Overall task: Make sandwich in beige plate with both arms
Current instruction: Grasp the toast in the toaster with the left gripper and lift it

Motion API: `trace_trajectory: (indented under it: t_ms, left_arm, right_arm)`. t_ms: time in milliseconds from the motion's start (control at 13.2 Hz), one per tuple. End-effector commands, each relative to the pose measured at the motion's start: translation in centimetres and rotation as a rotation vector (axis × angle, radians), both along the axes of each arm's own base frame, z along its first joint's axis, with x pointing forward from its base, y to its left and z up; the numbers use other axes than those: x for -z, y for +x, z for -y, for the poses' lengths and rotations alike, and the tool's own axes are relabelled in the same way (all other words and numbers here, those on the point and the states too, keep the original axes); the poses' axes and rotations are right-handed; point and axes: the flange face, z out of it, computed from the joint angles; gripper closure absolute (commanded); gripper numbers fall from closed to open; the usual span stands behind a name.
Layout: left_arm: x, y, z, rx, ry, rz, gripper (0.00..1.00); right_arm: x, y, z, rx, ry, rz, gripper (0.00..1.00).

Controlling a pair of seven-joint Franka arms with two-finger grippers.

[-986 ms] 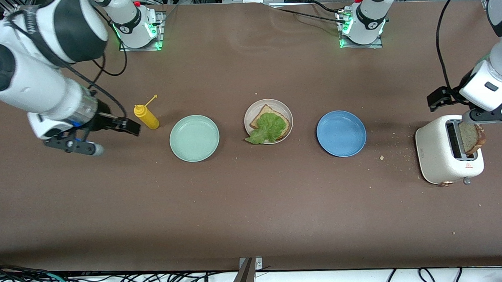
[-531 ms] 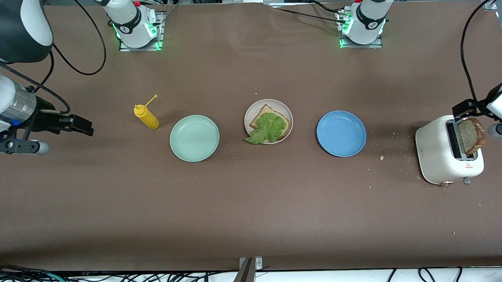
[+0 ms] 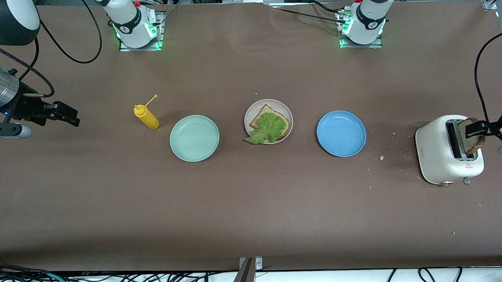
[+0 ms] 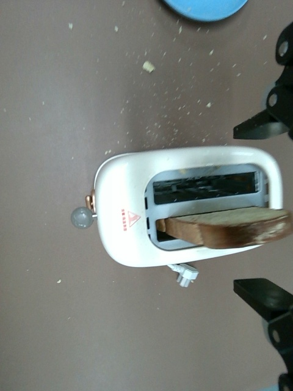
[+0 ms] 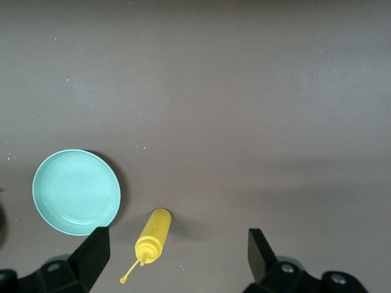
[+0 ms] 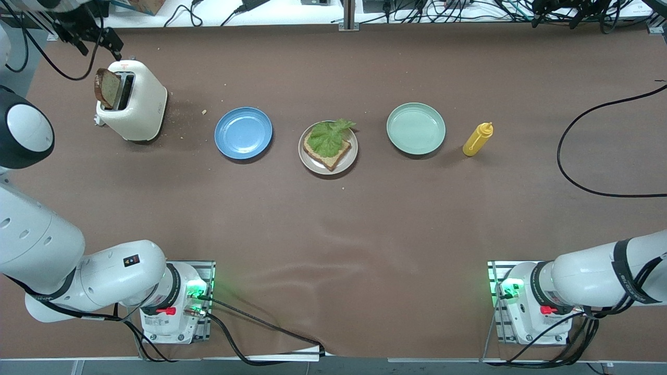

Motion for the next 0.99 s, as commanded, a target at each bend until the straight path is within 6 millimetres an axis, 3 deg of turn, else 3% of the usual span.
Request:
trace_trajectory:
  t_ms: [0, 76, 152, 228, 303, 607, 910]
  left_arm:
    - [1.6, -1.1, -1.0, 0.011, -0.017, 0.004, 0.01]
    - [2.8, -1.5, -1.6, 0.002, -0.024, -0.012, 0.08]
    - [3.4, -1.7, -1.6, 0.006, -0.024, -0.026, 0.38]
    - [3.8, -2.1, -1.6, 0.003, -0.028, -0.049, 0.76]
    - [4.1, -2.5, -1.7, -0.002, -0.032, -0.071, 1.00]
    - [2.4, -3.2, -3.0, -0.009, -0.030, -0.103, 1.00]
    - [-3.5, -3.6, -2.4, 0.008, -0.002, -0.064, 1.00]
  right_arm:
    - [0.2, -0.3, 0.0, -0.002, -0.004, 0.009, 0.00]
    - [0.2, -0.2, 0.0, -0.001, -0.004, 0.011, 0.00]
    - [-0.2, -0.2, 0.0, -0.002, -0.006, 0.017, 0.00]
    - [-0.5, -0.1, 0.0, -0.002, -0.005, 0.023, 0.00]
    - [-0.8, 0.0, 0.1, 0.002, -0.005, 0.029, 0.00]
    - [-3.1, 0.1, 0.3, 0.004, -0.004, 0.073, 0.00]
    - [-3.7, 0.3, 0.3, -0.005, -0.005, 0.084, 0.00]
